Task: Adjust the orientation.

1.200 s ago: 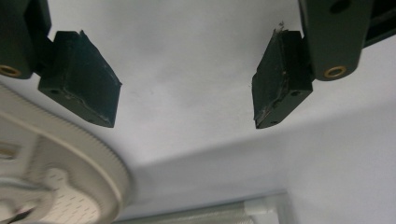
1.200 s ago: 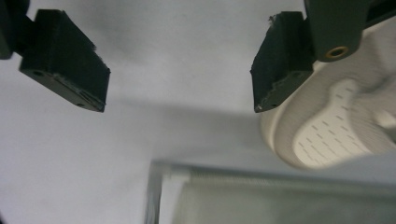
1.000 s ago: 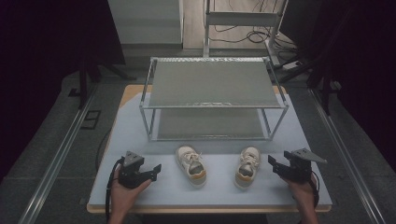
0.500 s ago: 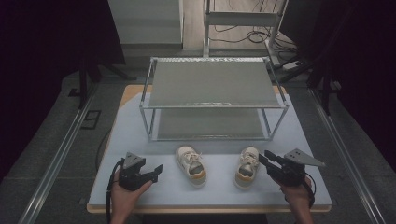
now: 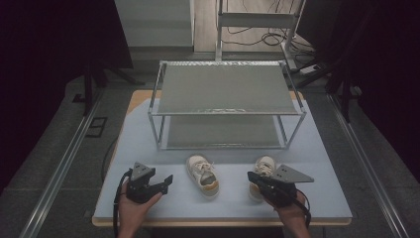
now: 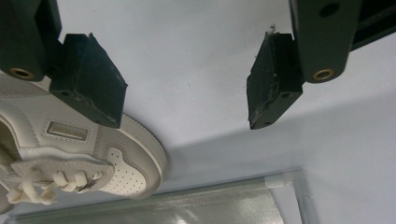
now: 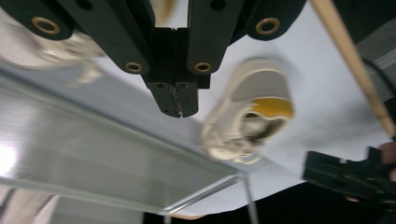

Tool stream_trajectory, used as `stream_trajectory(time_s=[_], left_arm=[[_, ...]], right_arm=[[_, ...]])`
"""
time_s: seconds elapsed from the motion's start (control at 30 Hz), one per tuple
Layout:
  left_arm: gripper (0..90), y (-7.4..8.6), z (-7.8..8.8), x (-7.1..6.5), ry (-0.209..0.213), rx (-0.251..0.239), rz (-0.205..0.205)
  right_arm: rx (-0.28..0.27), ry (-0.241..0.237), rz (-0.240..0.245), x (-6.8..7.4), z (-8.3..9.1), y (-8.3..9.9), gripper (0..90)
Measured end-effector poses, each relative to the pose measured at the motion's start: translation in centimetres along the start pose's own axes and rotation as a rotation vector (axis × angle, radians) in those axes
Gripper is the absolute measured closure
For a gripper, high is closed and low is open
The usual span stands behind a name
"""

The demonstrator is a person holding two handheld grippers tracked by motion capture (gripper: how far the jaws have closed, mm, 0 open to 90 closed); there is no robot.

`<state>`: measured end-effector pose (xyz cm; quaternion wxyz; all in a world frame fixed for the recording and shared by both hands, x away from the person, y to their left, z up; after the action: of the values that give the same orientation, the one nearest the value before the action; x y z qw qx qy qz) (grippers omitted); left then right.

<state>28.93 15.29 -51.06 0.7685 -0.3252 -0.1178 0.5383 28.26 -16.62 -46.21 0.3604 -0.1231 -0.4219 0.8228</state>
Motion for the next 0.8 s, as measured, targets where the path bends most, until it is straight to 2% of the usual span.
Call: stream_trajectory(time_s=[0.1, 0.27, 0.5, 0.57, 0.8], left_arm=[[28.7, 0.1, -0.1, -0.2, 0.003, 0.003, -0.006], [28.6, 0.1, -0.1, -0.2, -0.001, 0.007, -0.008], [28.6, 0.2, -0.1, -0.1, -0.001, 0.010, -0.007], [28.6, 0.2, -0.1, -0.1, -0.001, 0.014, -0.007], [28.5, 0.2, -0.2, -0.3, 0.003, 0.020, -0.012]], right_arm=[[0.020, -0.024, 0.017, 1.5, -1.1, 0.0, 89.7], [0.059, -0.047, 0.039, 2.9, -2.7, 0.2, 89.7], [0.094, -0.057, 0.050, 3.9, -4.2, 0.6, 89.7], [0.100, -0.074, 0.049, 4.1, -4.5, 0.6, 89.7], [0.125, -0.062, 0.060, 4.7, -5.6, 0.8, 89.7]])
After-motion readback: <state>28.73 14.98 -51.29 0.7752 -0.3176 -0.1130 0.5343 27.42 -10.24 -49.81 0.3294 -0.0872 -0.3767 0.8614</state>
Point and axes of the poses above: each handheld gripper's, and its own axes: z roughly backward along the jaws, y roughly out of its underside, x roughly to its left, the point moved 7 cm from there along -z, roughly forward along the jaws, and after that the axes turned 12 degrees about x, right-handed, at the moved point
